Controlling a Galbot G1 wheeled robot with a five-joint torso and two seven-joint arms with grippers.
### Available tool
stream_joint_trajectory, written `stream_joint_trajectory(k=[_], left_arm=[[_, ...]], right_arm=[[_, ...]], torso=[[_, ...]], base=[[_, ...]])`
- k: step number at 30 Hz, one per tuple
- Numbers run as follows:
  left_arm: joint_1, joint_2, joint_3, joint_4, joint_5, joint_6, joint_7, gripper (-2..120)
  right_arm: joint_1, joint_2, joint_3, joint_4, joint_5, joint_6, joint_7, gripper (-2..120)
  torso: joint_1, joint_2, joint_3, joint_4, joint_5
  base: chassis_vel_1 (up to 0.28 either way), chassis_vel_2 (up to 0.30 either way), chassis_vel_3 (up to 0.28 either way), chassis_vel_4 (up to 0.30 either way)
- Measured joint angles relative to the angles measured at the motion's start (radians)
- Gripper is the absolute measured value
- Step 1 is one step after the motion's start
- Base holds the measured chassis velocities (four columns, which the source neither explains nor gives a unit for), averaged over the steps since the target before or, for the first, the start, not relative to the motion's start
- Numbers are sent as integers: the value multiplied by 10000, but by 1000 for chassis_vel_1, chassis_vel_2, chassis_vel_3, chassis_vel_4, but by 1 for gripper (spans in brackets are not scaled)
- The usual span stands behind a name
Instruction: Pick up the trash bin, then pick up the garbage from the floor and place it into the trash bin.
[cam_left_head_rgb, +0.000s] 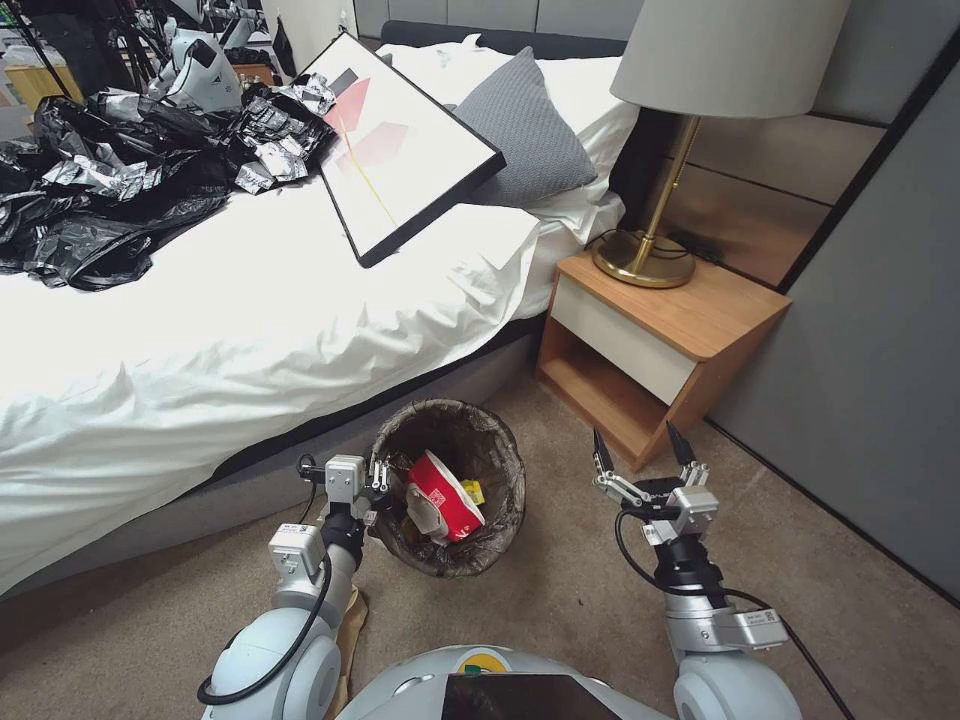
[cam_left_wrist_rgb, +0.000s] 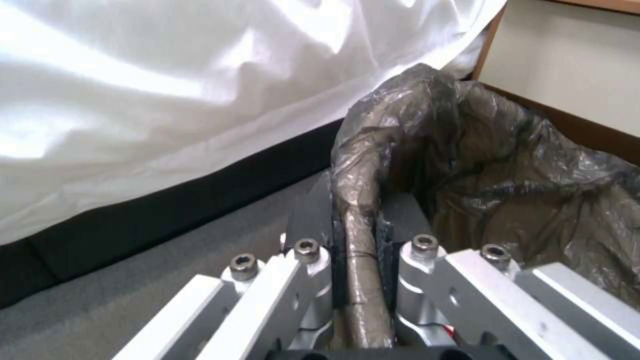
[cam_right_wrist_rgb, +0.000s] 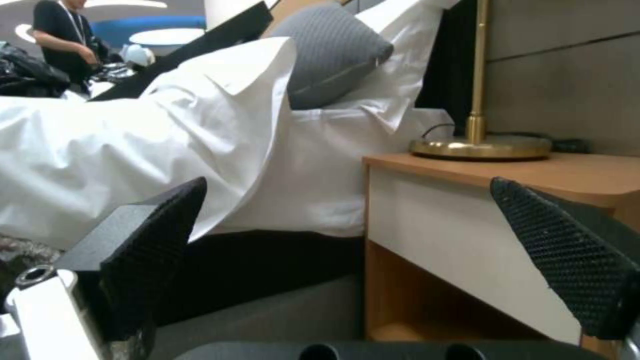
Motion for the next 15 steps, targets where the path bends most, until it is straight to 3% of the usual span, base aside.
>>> stream_joint_trajectory(k=[15], left_arm=[[104,-30,73,-51,-58,22,-17,7]], right_arm=[[164,-114,94,-53,122,-50,-104,100]], torso=[[0,0,0,-1,0]], base=[[0,0,0,0]])
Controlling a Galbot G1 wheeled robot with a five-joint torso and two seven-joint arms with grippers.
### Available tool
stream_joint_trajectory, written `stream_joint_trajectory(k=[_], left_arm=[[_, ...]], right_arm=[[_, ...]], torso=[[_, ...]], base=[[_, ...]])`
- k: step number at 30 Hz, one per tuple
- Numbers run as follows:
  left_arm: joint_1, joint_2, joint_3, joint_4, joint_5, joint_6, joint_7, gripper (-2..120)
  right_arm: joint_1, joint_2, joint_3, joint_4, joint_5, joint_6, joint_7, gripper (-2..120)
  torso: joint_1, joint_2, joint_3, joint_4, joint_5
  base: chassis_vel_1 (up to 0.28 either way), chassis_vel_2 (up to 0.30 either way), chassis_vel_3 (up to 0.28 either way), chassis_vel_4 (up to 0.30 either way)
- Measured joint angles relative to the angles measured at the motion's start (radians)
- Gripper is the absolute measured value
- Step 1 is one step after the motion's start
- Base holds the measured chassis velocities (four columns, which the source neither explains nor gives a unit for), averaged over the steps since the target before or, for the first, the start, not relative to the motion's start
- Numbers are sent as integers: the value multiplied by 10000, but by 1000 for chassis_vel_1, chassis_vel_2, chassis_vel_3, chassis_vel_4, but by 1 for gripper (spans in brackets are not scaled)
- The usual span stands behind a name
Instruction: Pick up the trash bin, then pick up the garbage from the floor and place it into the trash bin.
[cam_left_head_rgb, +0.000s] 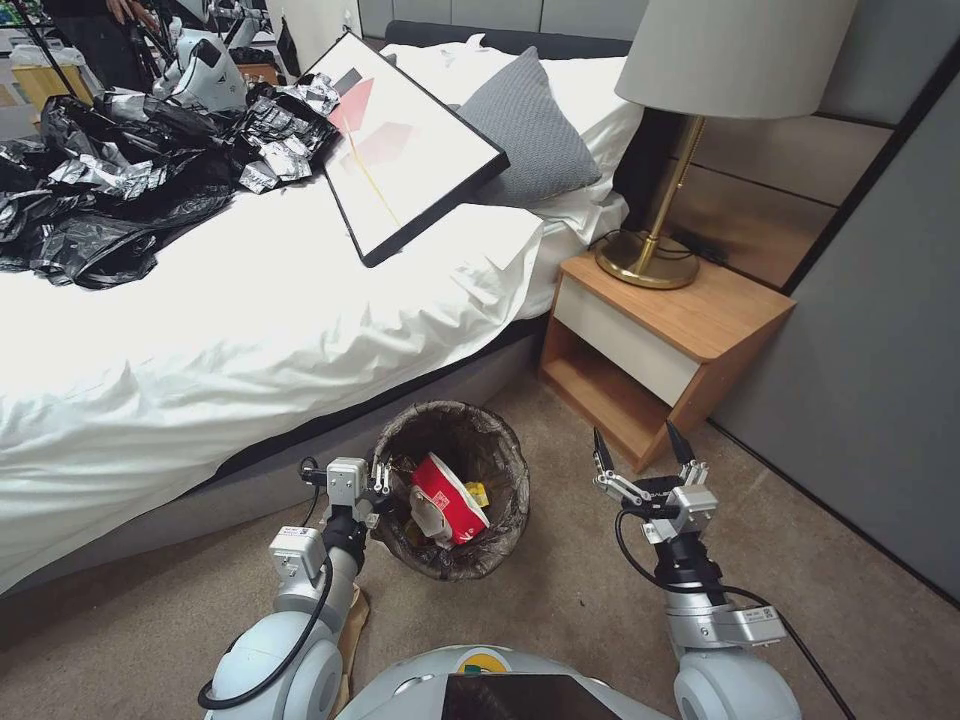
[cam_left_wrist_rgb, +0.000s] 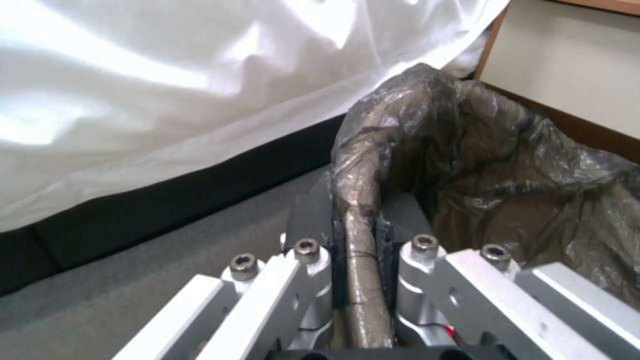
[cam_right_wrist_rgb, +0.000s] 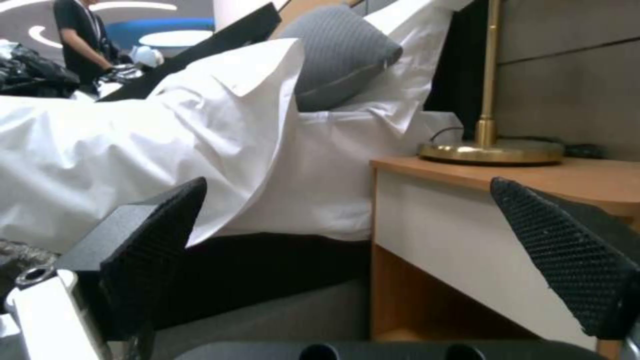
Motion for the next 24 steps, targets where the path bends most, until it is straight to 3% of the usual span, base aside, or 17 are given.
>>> stream_joint_trajectory(k=[24], left_arm=[[259,-26,101,-93,211,68,10,7]], right_arm=[[234,-162,114,-55,146,-170,-115,100]], torso=[[0,0,0,0,0]], base=[[77,76,81,76]])
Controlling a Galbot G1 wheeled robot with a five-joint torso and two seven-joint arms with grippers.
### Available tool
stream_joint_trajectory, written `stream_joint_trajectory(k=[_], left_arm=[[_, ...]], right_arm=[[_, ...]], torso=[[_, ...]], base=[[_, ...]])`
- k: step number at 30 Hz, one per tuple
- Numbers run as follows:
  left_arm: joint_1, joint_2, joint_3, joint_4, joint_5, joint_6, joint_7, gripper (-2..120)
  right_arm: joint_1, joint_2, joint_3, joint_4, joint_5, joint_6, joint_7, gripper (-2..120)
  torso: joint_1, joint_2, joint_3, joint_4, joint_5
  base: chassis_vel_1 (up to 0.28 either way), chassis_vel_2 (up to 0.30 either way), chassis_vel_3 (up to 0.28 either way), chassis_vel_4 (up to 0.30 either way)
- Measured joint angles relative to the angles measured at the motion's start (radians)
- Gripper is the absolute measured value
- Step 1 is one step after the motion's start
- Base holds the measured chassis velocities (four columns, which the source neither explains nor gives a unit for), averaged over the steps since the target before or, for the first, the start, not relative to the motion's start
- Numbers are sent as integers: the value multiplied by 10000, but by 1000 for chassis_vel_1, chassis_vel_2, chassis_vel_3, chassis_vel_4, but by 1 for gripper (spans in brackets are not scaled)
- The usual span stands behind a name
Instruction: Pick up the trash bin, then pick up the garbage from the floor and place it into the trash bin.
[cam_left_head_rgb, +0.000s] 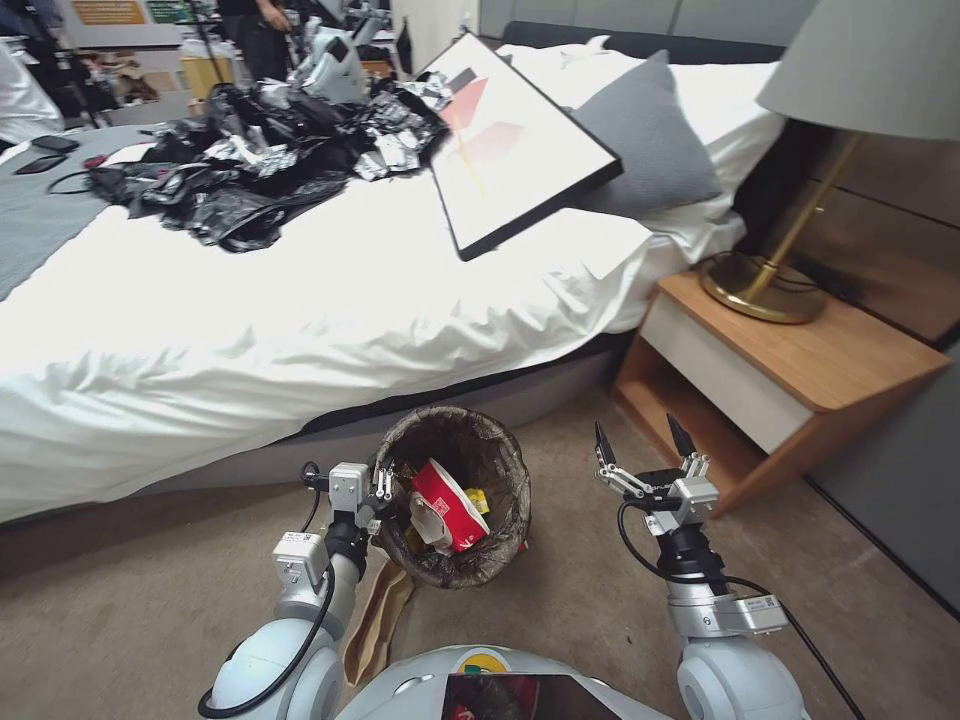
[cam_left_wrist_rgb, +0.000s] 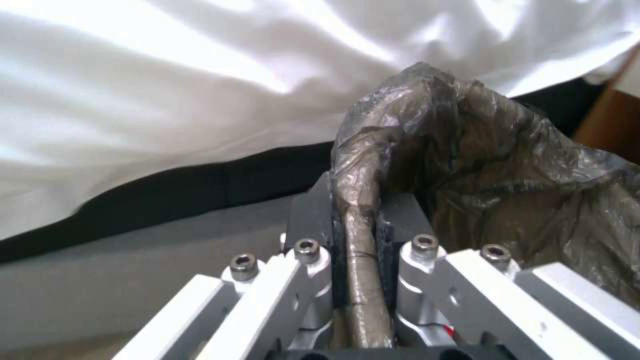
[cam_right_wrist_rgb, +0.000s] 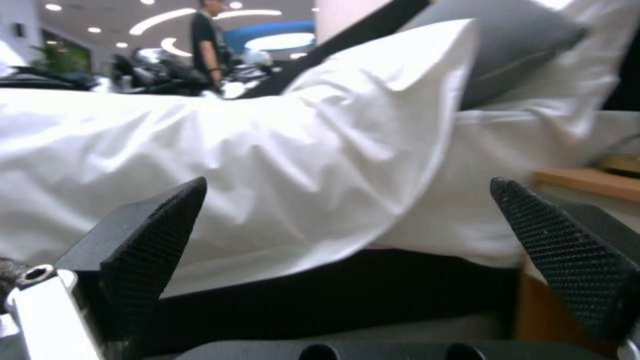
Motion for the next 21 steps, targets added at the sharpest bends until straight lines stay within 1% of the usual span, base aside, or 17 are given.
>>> stream_joint_trajectory(k=[12,16,21], left_arm=[[87,7,3,-4,53,-15,18,7],[84,19,-4,-4,49,-16,20,7],[87,30,-12,-5,49,-17,23,7]], right_arm=[[109,-60,-10,-25,41,-154,-47,100],[148,-79,-27,-48,51,-211,-61,100],[213,-100,-49,-54,53,-267,-85,100]], torso=[[0,0,0,2,0],[0,0,0,-2,0],[0,0,0,2,0]], base=[[131,118,128,133],[121,130,114,116],[121,132,136,133]])
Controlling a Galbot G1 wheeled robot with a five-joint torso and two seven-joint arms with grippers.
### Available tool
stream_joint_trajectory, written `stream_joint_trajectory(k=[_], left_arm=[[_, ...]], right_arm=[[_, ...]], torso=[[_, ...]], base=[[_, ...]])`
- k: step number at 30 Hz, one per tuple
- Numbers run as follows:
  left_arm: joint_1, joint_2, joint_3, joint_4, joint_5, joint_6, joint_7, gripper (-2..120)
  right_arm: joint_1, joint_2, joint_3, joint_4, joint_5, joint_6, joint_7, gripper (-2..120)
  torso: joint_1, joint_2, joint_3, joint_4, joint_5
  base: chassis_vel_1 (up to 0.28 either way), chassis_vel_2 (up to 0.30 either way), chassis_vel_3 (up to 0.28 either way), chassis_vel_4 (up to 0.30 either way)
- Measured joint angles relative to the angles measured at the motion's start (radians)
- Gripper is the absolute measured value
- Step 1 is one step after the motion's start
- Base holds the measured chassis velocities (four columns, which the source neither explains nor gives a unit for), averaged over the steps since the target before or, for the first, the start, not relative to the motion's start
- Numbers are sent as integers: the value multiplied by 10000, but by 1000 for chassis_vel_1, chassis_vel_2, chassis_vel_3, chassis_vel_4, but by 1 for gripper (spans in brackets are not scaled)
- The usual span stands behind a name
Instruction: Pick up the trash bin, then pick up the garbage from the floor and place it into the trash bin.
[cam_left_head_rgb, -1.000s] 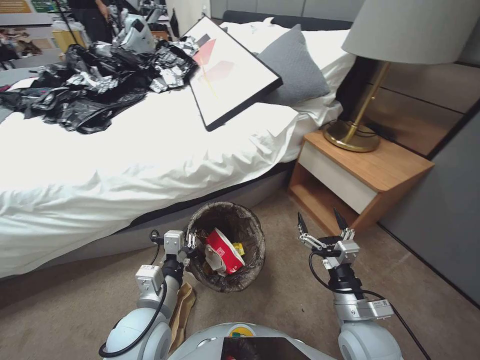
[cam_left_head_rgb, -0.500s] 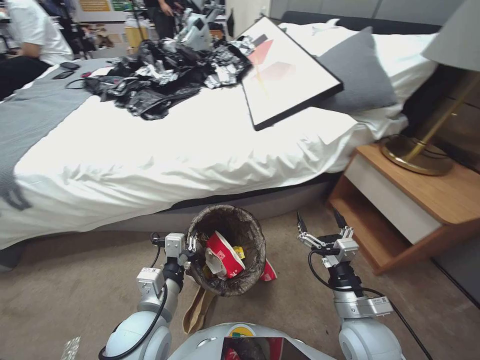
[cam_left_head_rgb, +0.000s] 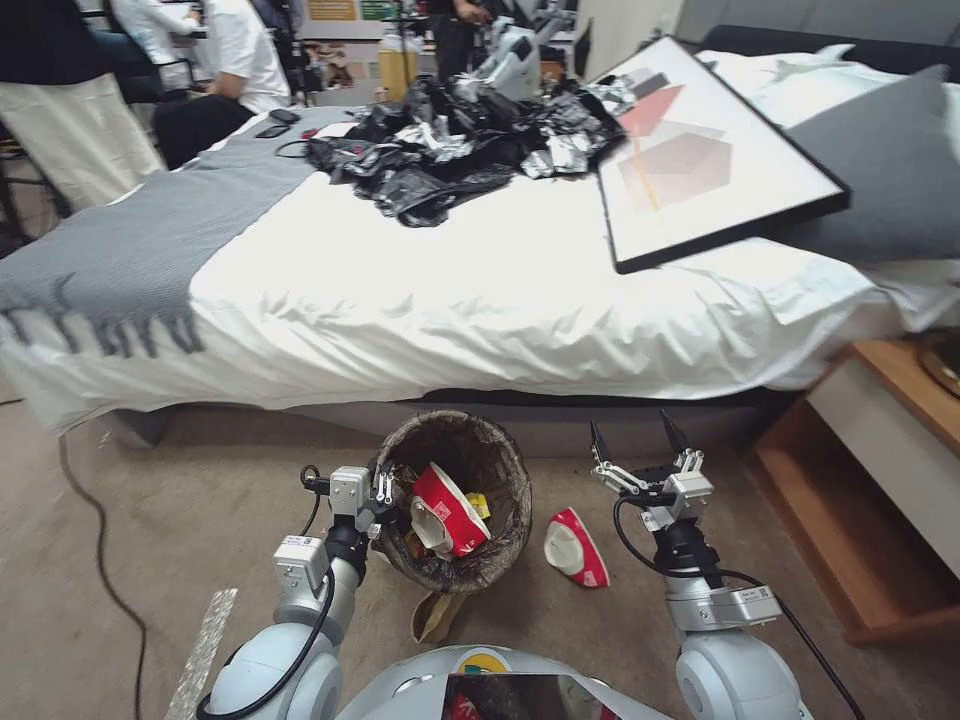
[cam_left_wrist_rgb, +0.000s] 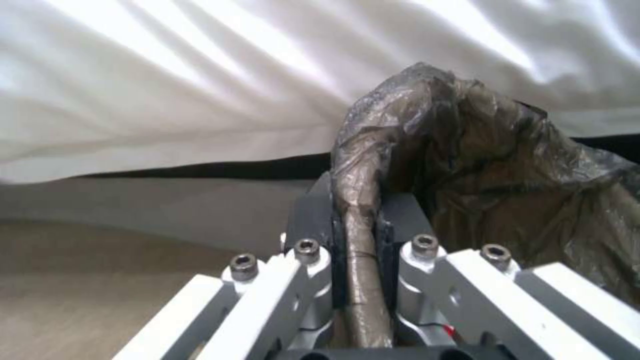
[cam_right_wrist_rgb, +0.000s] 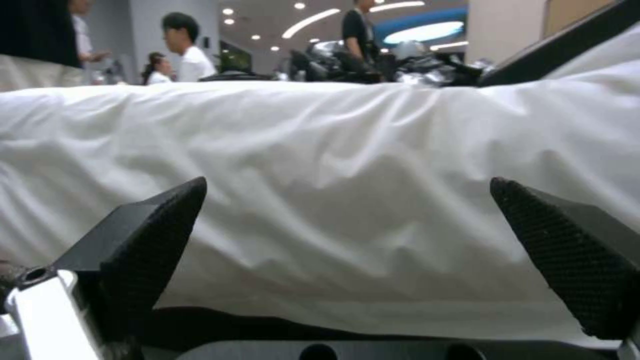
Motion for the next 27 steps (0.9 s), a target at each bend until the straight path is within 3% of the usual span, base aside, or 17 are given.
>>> stream_joint_trajectory(k=[11,27], left_arm=[[-4,-16,-6,18,112,-137,-1,7],[-51,0,-8,27,126,-185,-15,7]], right_arm=[[44,-71,32,-178,18,-16,-27,100],[101,-447,14,-639,343,-421,-362,100]], torso=[[0,0,0,1,0],[0,0,0,-6,0]], base=[[110,121,121,113],[9,6,5,3]])
